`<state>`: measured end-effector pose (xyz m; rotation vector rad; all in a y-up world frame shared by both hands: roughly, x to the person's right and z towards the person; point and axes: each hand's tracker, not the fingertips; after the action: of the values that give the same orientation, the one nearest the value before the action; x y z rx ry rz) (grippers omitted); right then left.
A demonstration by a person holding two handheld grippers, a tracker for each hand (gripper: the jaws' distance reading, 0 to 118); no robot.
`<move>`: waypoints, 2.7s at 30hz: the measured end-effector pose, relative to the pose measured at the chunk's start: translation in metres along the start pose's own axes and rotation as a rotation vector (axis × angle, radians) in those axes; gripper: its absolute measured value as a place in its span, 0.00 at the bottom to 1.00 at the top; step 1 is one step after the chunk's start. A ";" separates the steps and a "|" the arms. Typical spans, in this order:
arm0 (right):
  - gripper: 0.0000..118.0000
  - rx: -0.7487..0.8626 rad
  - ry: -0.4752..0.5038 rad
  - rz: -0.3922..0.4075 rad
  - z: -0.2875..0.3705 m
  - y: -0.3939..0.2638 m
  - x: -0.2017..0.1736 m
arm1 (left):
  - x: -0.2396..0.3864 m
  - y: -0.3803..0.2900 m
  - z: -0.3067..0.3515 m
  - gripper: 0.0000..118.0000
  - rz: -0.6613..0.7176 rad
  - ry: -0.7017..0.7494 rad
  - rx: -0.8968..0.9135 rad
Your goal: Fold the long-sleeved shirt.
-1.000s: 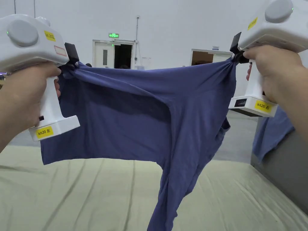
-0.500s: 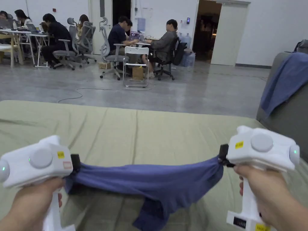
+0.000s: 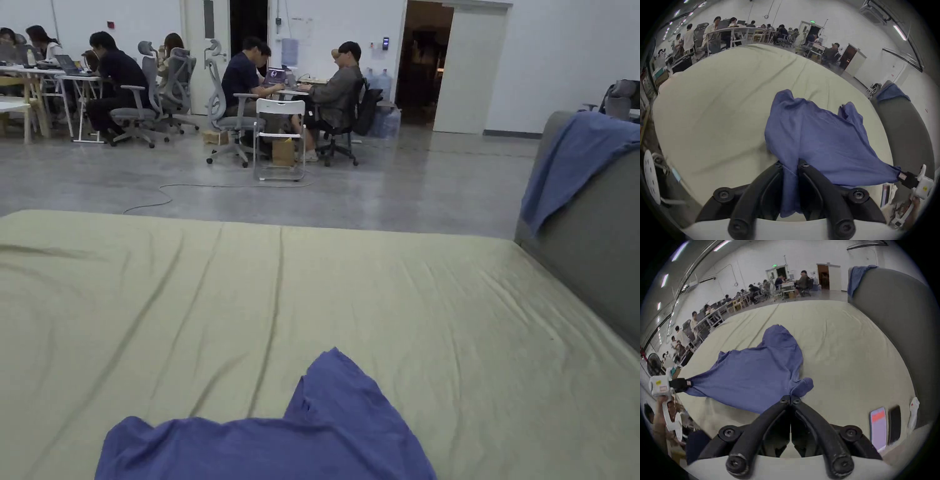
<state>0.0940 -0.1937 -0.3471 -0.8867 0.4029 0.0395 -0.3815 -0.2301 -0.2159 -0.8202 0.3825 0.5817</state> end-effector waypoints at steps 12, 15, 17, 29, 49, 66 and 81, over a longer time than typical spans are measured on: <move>0.11 -0.224 -0.030 0.075 -0.012 -0.097 0.008 | -0.050 -0.072 0.003 0.20 0.025 0.015 -0.172; 0.71 -0.299 -0.052 0.023 -0.030 -0.100 0.020 | -0.061 -0.070 0.000 0.80 0.097 0.069 -0.126; 0.91 -0.237 -0.066 -0.008 -0.014 -0.096 0.027 | -0.064 -0.059 0.022 0.96 0.118 0.053 -0.027; 0.00 0.172 -0.024 0.016 0.094 -0.089 -0.042 | -0.027 -0.090 0.121 0.00 -0.165 -0.014 0.126; 0.01 0.011 0.021 0.037 -0.004 -0.036 -0.037 | -0.012 0.095 -0.209 0.69 -0.319 0.206 -0.106; 0.21 -0.377 -0.203 0.053 -0.267 0.118 -0.012 | -0.015 0.118 -0.121 0.00 -0.316 0.038 0.001; 0.00 0.205 -0.086 0.163 0.013 0.069 -0.052 | 0.000 0.090 0.024 0.00 -0.189 -0.127 0.207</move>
<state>0.0360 -0.1335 -0.3727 -0.6461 0.3906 0.1830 -0.4351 -0.1627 -0.2524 -0.6095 0.2405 0.4076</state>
